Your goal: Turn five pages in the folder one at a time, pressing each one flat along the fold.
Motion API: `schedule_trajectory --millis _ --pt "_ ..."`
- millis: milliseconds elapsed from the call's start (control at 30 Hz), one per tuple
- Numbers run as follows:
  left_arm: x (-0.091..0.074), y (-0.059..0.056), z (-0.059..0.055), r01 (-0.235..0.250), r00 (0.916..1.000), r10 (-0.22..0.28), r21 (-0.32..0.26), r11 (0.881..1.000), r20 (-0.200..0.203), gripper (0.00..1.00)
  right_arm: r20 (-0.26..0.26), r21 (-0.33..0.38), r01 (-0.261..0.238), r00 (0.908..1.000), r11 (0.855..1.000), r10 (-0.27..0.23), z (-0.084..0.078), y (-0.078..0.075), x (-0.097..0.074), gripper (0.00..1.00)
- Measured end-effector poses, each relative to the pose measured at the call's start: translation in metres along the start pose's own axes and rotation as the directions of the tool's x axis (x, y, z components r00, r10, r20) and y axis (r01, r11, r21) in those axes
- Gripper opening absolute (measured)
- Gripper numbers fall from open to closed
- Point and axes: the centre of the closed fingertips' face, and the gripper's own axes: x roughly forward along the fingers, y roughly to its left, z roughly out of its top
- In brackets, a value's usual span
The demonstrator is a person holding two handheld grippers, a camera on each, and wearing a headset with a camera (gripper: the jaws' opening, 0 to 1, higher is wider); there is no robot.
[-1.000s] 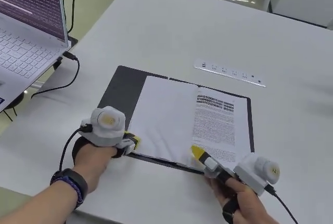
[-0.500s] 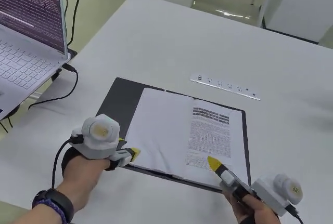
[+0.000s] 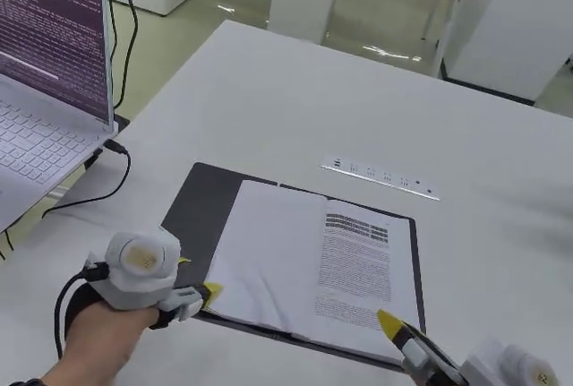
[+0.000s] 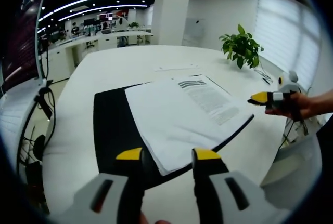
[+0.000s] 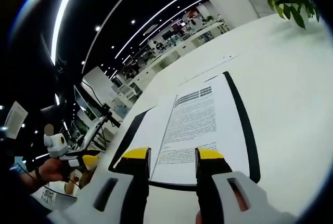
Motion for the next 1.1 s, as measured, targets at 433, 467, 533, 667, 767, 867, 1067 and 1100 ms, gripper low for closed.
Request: schedule_trajectory --millis 433,467,533,667,767,867,1067,1100 --pt "-0.028 -0.006 0.016 0.026 0.9991 -0.029 0.095 0.995 0.032 0.45 -0.049 -0.22 0.005 0.9987 0.975 -0.017 -0.007 0.007 -0.026 0.42" --pt "-0.03 -0.008 0.017 0.03 0.9989 -0.034 0.099 0.995 0.033 0.46 -0.055 -0.232 0.004 0.9984 0.973 -0.017 -0.009 0.008 -0.028 0.42" --pt "-0.033 -0.01 0.016 0.034 0.9988 -0.038 0.109 0.993 0.031 0.48 -0.055 -0.244 0.005 0.9983 0.97 -0.019 -0.01 0.01 -0.032 0.43" --pt "-0.038 -0.013 0.006 0.049 0.9984 -0.051 0.086 0.995 0.023 0.51 -0.07 -0.291 0.011 0.997 0.957 -0.032 -0.016 0.012 -0.041 0.48" --pt "-0.04 -0.013 -0.005 0.046 0.9989 -0.046 0.099 0.994 0.005 0.56 -0.091 -0.325 0.012 0.9949 0.946 -0.043 -0.022 0.013 -0.046 0.52" --pt "-0.045 -0.014 -0.01 0.047 0.9988 -0.048 0.084 0.995 0.008 0.62 -0.122 -0.35 -0.001 0.9915 0.937 -0.045 -0.031 0.015 -0.05 0.53" --pt "-0.051 -0.018 -0.013 0.04 0.9987 -0.042 0.061 0.997 0.029 0.67 -0.158 -0.377 -0.013 0.9862 0.926 -0.051 -0.04 0.017 -0.055 0.58" --pt "-0.051 -0.018 -0.013 0.04 0.9988 -0.042 0.058 0.997 0.028 0.67 -0.16 -0.38 -0.012 0.9858 0.925 -0.052 -0.04 0.017 -0.055 0.58"
